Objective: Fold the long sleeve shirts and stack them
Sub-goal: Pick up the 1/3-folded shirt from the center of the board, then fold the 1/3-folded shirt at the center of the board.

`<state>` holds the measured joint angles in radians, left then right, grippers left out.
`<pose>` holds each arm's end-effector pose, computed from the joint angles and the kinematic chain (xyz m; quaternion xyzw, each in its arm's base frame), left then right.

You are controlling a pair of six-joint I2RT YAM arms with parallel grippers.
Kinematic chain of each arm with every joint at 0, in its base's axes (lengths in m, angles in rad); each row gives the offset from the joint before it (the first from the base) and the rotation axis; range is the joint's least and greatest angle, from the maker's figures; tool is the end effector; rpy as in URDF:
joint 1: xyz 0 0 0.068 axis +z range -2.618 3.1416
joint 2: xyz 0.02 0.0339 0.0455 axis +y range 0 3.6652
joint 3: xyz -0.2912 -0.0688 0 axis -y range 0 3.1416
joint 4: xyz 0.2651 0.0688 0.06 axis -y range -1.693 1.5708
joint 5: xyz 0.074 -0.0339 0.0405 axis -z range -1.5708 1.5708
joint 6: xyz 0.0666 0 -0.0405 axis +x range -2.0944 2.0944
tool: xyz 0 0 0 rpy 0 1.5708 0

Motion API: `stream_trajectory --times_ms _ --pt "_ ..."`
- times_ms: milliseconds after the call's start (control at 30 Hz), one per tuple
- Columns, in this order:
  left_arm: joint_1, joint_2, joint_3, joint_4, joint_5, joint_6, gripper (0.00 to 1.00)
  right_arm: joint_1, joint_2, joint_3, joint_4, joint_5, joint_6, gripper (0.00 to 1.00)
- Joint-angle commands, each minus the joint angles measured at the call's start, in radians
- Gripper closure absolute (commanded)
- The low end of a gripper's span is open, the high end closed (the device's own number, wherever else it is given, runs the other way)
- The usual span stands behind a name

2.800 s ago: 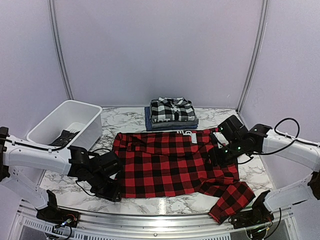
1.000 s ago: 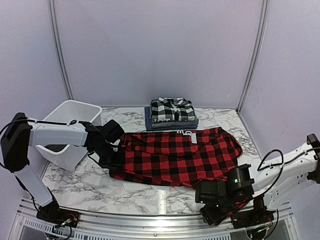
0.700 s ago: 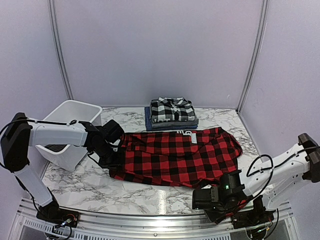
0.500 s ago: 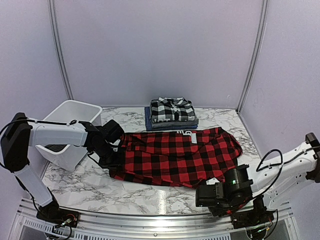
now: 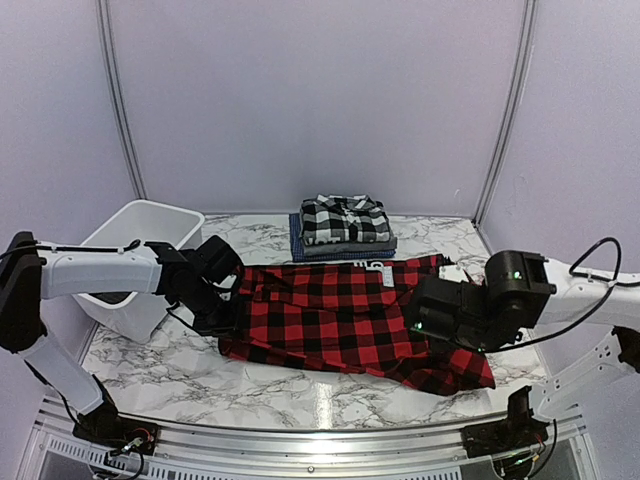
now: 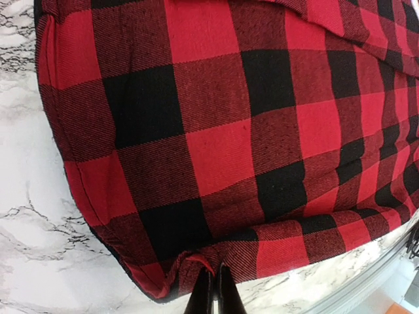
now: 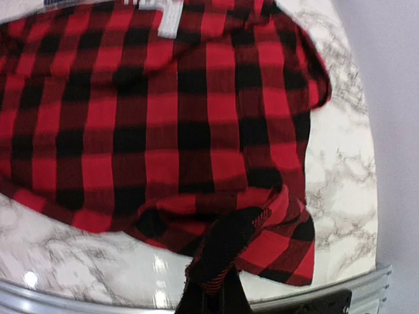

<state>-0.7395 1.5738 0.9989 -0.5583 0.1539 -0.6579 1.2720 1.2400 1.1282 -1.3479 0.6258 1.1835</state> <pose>0.2408 -0.2335 0.1843 0.0564 0.9718 -0.1967 0.1174 0.0990 0.1890 0.2918 -0.0249 0.9498 -0.0536 0.3072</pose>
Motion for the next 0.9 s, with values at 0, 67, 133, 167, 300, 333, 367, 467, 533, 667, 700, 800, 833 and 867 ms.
stream_trajectory --times_ms 0,67,133,167,300,333,367,467,533,667,700,800,833,867 --pt "-0.002 -0.036 0.015 -0.013 -0.041 -0.009 1.00 -0.112 0.051 0.169 0.070 0.321 -0.192 1.00" --pt "-0.001 -0.027 0.038 -0.012 -0.056 -0.007 1.00 -0.189 0.071 0.224 0.194 0.406 -0.368 1.00" --pt "-0.001 -0.011 0.064 -0.014 -0.073 0.001 1.00 -0.290 0.068 0.241 0.425 0.406 -0.605 1.00" --pt "-0.001 -0.003 0.076 -0.015 -0.087 0.006 1.00 -0.341 0.059 0.234 0.611 0.378 -0.711 1.00" --pt "0.018 0.036 0.125 -0.021 -0.146 0.032 1.00 -0.507 0.047 0.197 1.013 0.188 -0.995 1.00" --pt "0.028 0.051 0.139 -0.022 -0.177 0.038 1.00 -0.542 0.070 0.217 1.039 0.165 -1.010 1.00" --pt "0.040 0.065 0.151 -0.022 -0.191 0.043 1.00 -0.574 0.097 0.242 1.057 0.155 -1.030 1.00" --pt "0.074 0.108 0.186 -0.020 -0.211 0.051 1.00 -0.613 0.156 0.262 1.168 0.130 -1.118 1.00" --pt "0.091 0.146 0.210 -0.019 -0.220 0.064 1.00 -0.635 0.178 0.247 1.246 0.103 -1.156 1.00" --pt "0.109 0.193 0.237 -0.019 -0.230 0.079 1.00 -0.673 0.203 0.242 1.317 0.074 -1.170 1.00" --pt "0.112 0.197 0.238 -0.019 -0.228 0.078 1.00 -0.677 0.203 0.242 1.329 0.070 -1.175 1.00" --pt "0.115 0.204 0.233 -0.018 -0.226 0.078 1.00 -0.679 0.202 0.256 1.366 0.049 -1.202 1.00" --pt "0.115 0.205 0.232 -0.017 -0.225 0.078 1.00 -0.679 0.203 0.264 1.375 0.040 -1.214 1.00" --pt "0.115 0.207 0.232 -0.016 -0.227 0.078 1.00 -0.679 0.206 0.269 1.377 0.033 -1.225 1.00"
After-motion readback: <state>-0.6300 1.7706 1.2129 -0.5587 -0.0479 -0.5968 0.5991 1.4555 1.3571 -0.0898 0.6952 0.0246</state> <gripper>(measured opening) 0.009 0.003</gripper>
